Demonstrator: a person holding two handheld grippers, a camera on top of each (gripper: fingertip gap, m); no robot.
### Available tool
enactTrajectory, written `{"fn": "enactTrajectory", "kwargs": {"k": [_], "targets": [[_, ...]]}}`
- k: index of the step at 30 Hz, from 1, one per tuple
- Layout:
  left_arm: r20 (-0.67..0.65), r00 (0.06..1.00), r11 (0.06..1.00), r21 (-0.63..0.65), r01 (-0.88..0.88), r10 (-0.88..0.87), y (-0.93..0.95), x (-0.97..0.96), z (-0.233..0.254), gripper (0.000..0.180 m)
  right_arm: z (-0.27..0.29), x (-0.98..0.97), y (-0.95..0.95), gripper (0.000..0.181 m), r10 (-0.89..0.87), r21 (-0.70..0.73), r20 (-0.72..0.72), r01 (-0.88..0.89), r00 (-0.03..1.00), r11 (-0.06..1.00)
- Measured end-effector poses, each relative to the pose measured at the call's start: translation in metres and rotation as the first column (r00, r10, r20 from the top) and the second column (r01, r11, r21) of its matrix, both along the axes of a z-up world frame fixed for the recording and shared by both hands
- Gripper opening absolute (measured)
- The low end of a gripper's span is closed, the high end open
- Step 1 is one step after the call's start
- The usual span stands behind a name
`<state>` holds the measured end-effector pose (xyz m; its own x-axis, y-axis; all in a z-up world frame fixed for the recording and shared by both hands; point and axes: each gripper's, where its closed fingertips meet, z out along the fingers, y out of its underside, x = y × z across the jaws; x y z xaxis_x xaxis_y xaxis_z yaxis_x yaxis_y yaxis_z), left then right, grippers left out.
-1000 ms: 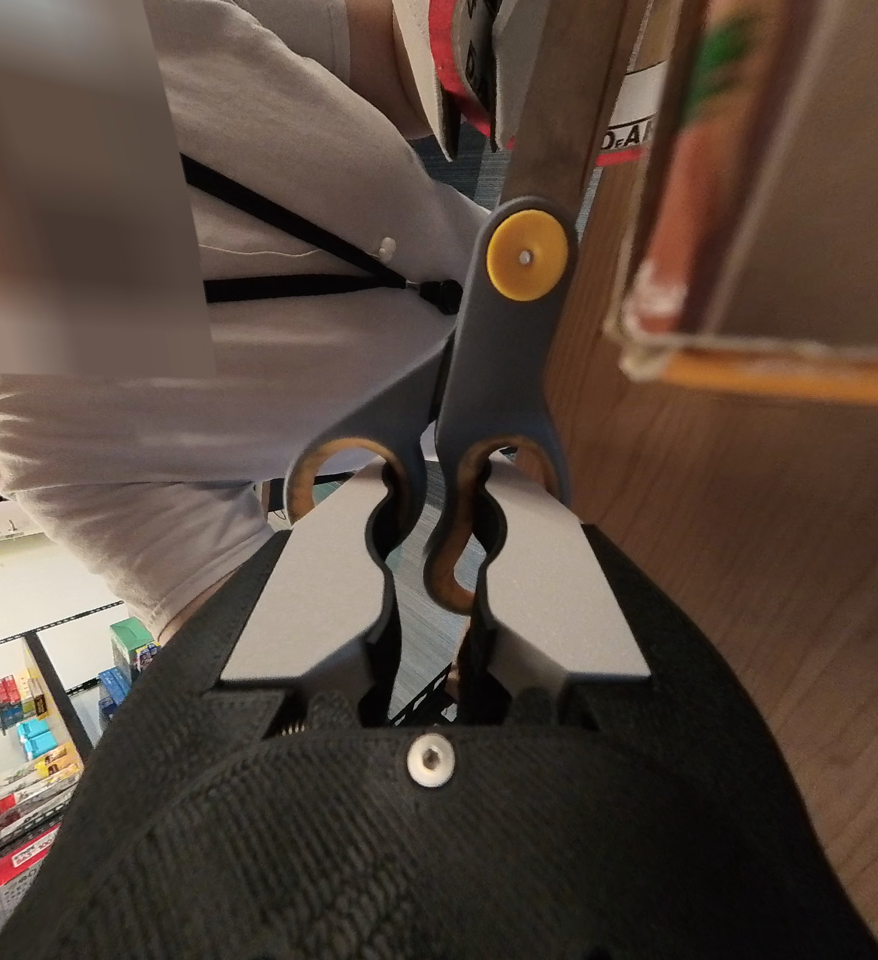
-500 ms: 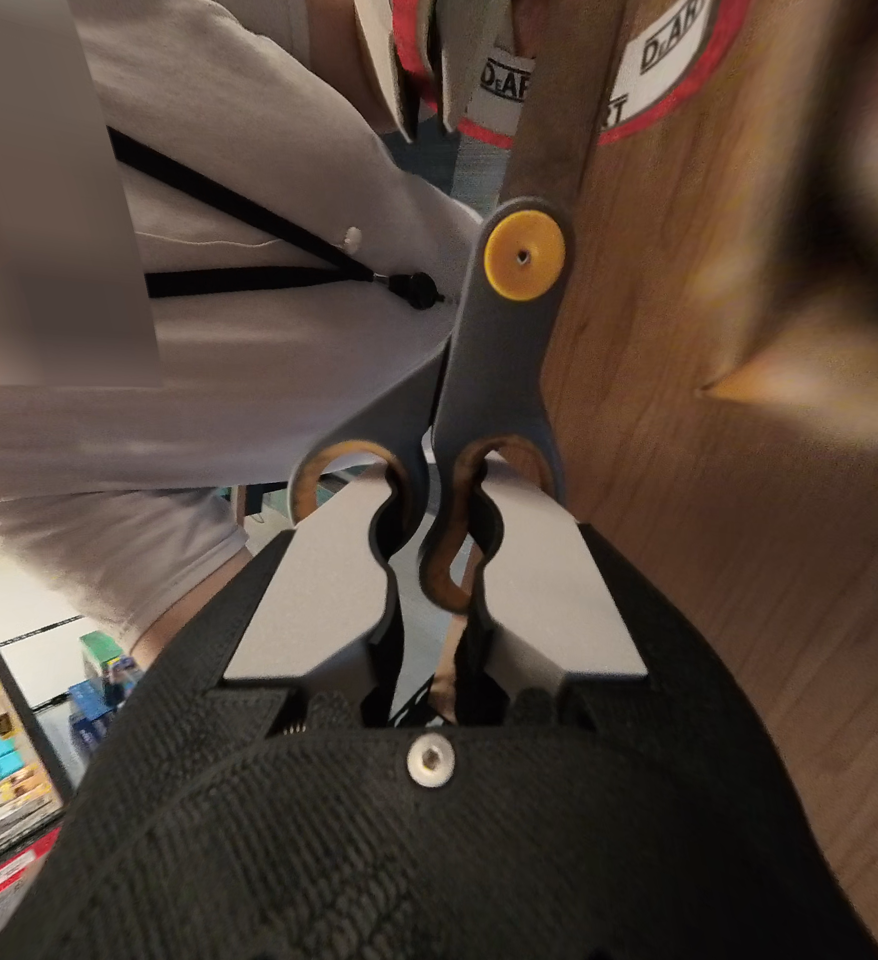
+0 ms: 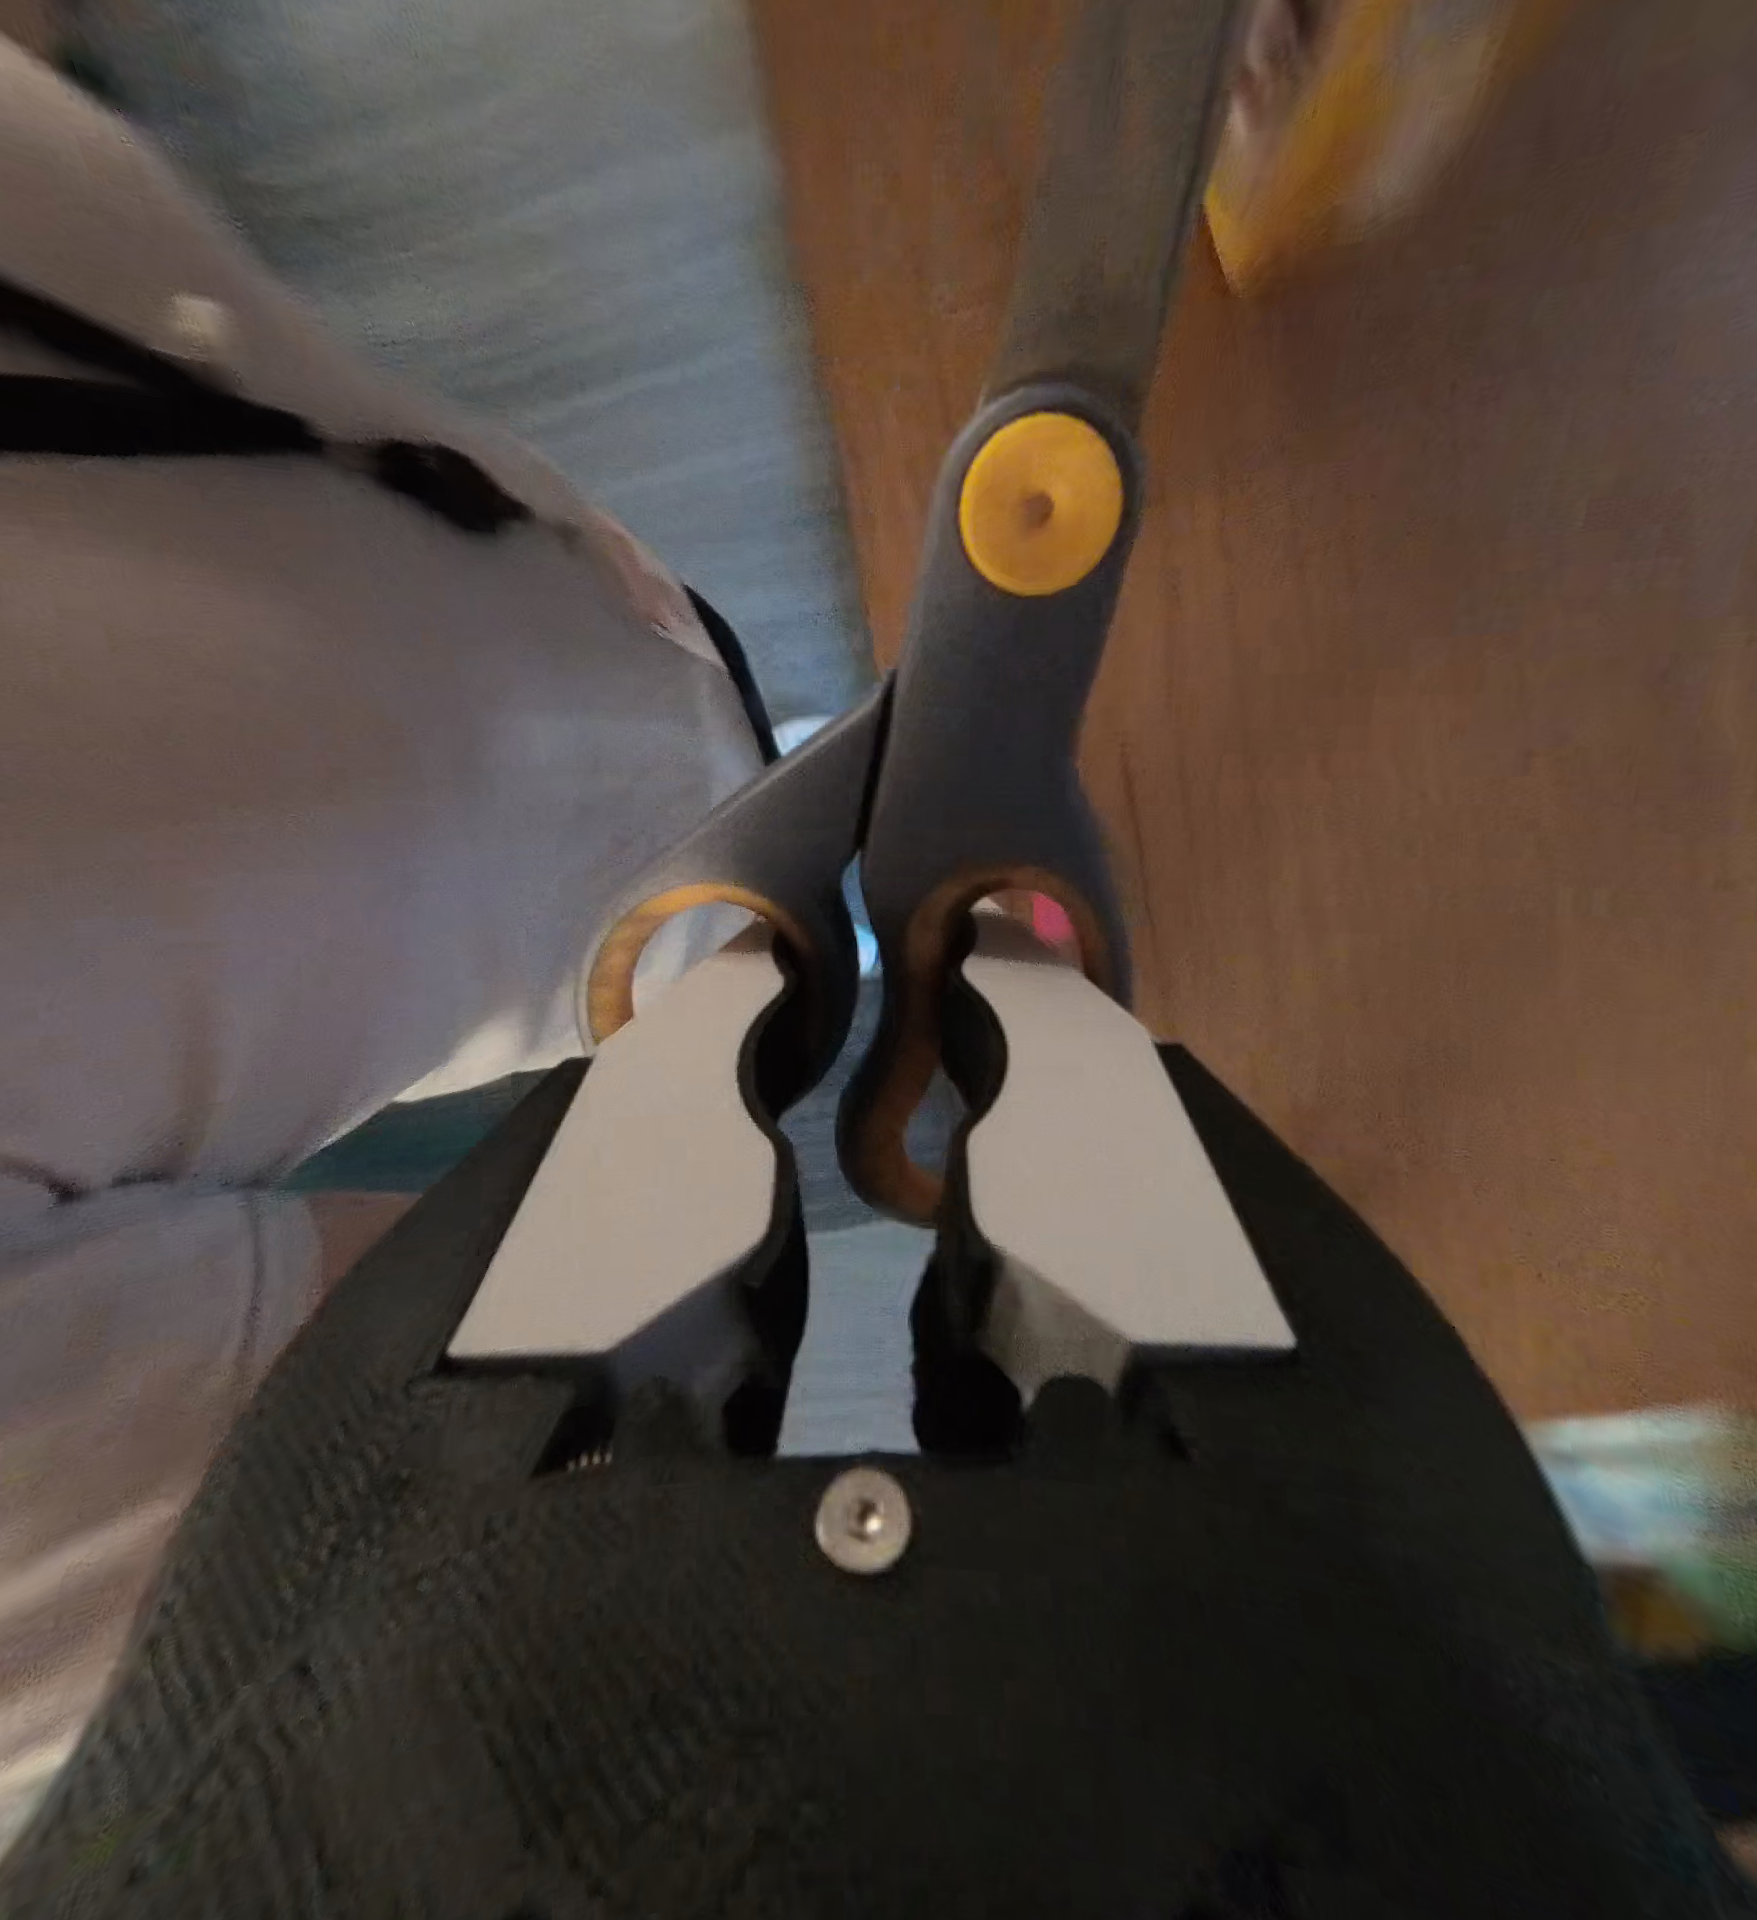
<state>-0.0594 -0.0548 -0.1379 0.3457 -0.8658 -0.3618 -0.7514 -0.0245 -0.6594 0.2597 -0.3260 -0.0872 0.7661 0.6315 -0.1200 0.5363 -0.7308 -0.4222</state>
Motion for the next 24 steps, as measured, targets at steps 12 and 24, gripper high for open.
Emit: {"fn": "enactTrajectory", "kwargs": {"k": [12,24], "targets": [[-0.334,0.936,0.874,-0.414,-0.255,0.115,0.077,-0.051,-0.022,0.007,-0.069,0.090,0.026,0.018,-0.371,-0.227,0.264,0.432,0.890,0.873],[-0.387,0.908,0.922,-0.268,-0.281,0.164,0.109,-0.052,-0.010,0.057,-0.071,0.117,0.071,0.053,-0.435,-0.144,0.294,0.489,0.851,0.860]]}}
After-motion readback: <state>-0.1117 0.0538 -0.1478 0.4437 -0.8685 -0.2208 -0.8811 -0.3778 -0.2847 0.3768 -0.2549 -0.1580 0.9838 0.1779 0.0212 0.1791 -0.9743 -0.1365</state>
